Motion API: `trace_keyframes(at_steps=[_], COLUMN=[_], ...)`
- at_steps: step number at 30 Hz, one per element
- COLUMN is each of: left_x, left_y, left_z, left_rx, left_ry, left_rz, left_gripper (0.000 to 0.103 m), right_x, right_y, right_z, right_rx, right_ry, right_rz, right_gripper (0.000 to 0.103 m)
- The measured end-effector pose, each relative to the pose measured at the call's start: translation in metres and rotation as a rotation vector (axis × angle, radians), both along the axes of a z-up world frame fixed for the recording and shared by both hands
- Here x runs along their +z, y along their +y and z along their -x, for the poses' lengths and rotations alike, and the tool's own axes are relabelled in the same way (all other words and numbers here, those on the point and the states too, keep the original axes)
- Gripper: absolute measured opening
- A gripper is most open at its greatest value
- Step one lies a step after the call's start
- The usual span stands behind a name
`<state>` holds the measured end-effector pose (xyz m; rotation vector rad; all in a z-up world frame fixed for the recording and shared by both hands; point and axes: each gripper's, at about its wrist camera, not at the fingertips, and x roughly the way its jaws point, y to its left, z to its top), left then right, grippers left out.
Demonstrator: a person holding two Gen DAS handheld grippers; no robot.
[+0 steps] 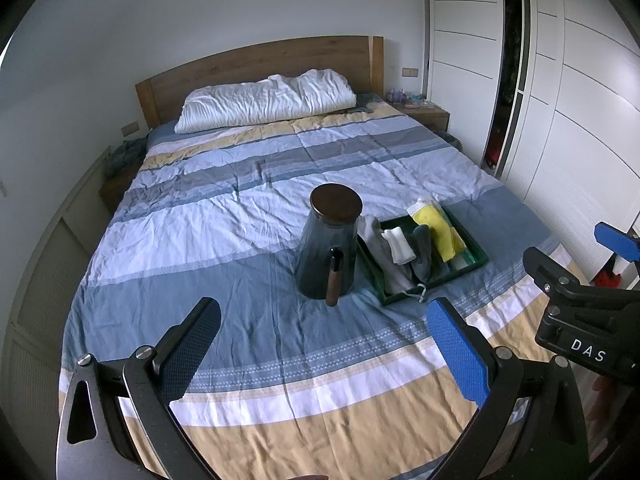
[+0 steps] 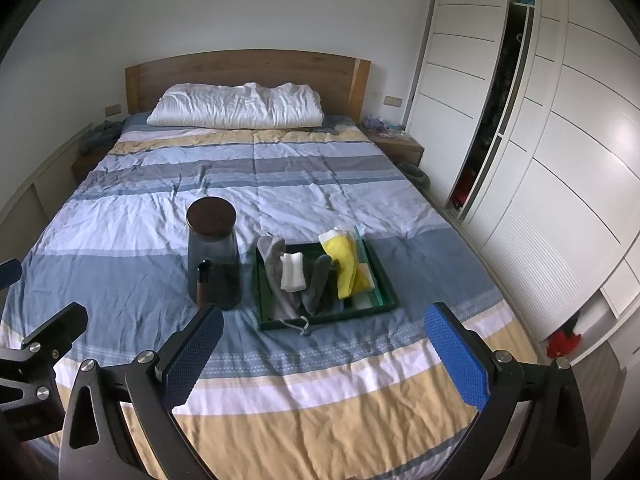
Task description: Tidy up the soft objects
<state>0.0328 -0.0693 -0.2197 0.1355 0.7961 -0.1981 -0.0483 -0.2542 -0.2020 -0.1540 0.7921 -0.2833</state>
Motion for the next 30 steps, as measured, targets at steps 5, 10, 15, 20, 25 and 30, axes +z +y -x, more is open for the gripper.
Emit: trace_keyframes(at_steps=[5, 10, 15, 20, 25, 30], left_x=[-0.0002, -0.0004, -0.0006, -0.0001, 0.0003, 0.0018], left_y=[-0.0004, -0.0009, -0.0013, -0.0036, -0.005, -0.0078], left_z=[0.0003, 0.0002, -0.0001, 0.0005, 0.0002, 0.0012], left_rx=[0.001, 0.002, 0.0, -0.003, -0.004, -0.008], left_ry=[0.0, -0.001, 0.001, 0.002, 0.005, 0.001], left_rz=[0.0, -0.001, 0.0, -0.002, 0.001, 0.004], left_gripper=[0.101, 0.101, 0.101, 0.101, 0.101, 0.101], right_x=[0.0002, 0.0002, 0.0, 0.0001, 0.0001, 0.0002], right_y=[0.0007, 0.0013, 0.0013, 0.0022, 0.0026, 0.003], right_z=[0.0008, 0.0008, 0.0007, 0.001, 0.0008, 0.0], right_rx=[0.001, 0.0, 0.0, 0.001, 0.001, -0.001], right_ry=[0.0, -0.001, 0.001, 0.001, 0.001, 0.0], right_rz=[0.001, 0.002, 0.002, 0.002, 0.003, 0.004], right_gripper=[0.103, 0.103, 0.103, 0.103, 0.103, 0.103])
